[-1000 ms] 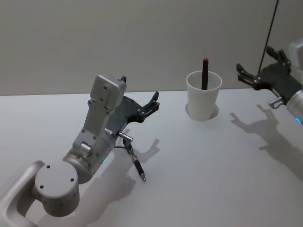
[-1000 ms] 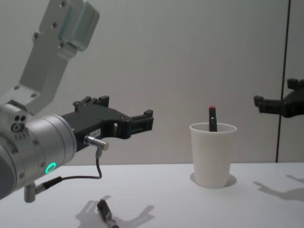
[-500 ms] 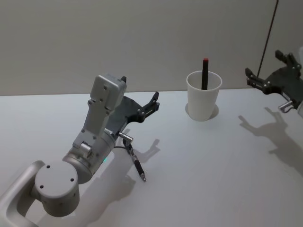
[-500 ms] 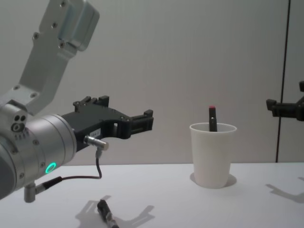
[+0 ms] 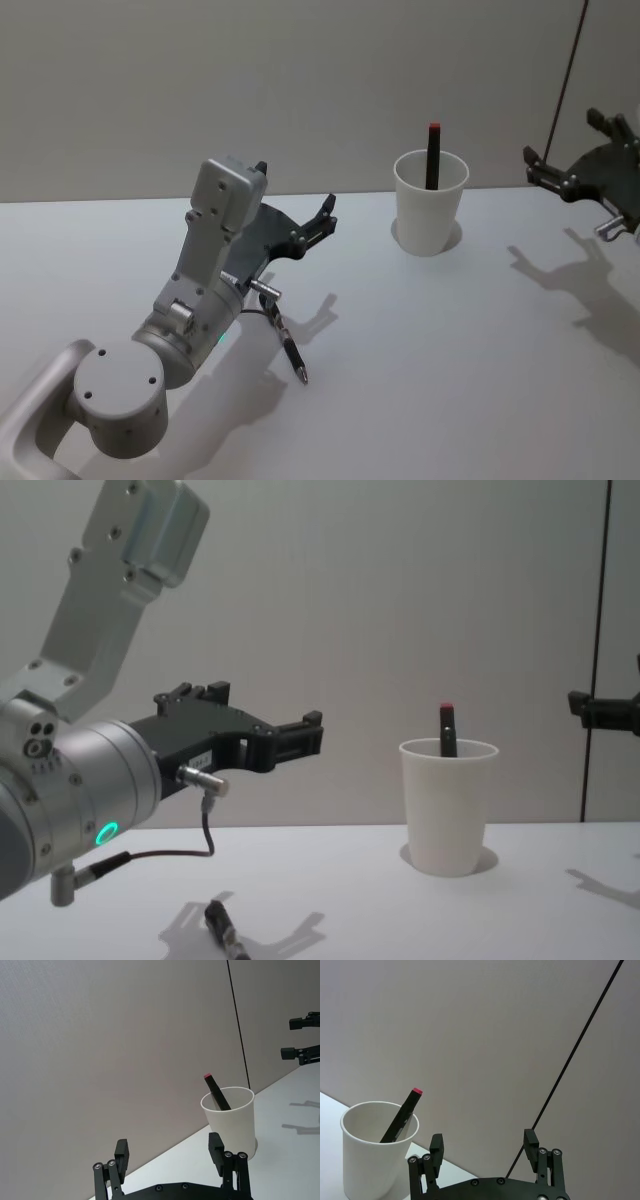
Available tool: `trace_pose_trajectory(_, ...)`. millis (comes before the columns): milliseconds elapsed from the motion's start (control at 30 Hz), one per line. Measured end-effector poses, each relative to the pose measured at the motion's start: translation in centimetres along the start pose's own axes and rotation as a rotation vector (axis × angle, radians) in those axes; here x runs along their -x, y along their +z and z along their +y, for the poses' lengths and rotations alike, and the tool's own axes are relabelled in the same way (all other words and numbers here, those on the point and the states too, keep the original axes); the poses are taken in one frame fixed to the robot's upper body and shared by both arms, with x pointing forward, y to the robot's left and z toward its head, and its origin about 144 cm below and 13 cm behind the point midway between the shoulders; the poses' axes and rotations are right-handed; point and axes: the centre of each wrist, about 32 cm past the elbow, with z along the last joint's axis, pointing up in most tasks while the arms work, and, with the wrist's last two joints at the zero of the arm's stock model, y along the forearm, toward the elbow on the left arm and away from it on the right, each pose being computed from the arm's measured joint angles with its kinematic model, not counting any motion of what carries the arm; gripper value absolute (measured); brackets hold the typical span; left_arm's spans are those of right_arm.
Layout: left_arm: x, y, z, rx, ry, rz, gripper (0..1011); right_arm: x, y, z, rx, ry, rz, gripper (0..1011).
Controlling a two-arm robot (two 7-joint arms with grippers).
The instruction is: Place the pen into the pen holder.
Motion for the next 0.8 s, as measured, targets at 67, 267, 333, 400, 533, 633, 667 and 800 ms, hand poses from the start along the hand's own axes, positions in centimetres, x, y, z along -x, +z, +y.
trace_pose_trajectory(67,0.00,0.00,0.00,0.000,0.000,0.000,1000,-0.02,0.00,-0.03,0.001,0.000,0.000,1002)
trace_pose_trajectory(267,0.00,0.00,0.00,0.000,0.000,0.000,1000,-0.06,-0.01,-0.10,0.002,0.000,-0.001,1002)
trace_pose_trajectory(333,0.00,0.00,0.00,0.000,0.000,0.000,1000,-0.07,-0.01,-0.11,0.002,0.001,-0.001,1002)
trace_pose_trajectory(400,0.00,0.00,0.00,0.000,0.000,0.000,1000,-0.07,-0.01,-0.12,0.002,0.001,-0.001,1002)
trace_pose_trajectory(533,0.00,0.00,0.00,0.000,0.000,0.000,1000,-0.09,0.00,-0.14,0.003,0.001,-0.001,1002)
trace_pose_trajectory(633,0.00,0.00,0.00,0.000,0.000,0.000,1000,-0.11,0.00,-0.15,0.003,0.001,-0.002,1002)
trace_pose_trajectory(667,0.00,0.00,0.00,0.000,0.000,0.000,1000,-0.11,0.00,-0.15,0.003,0.001,-0.002,1002)
trace_pose_trajectory(800,0.00,0.00,0.00,0.000,0.000,0.000,1000,-0.12,0.00,-0.17,0.003,0.000,-0.002,1002)
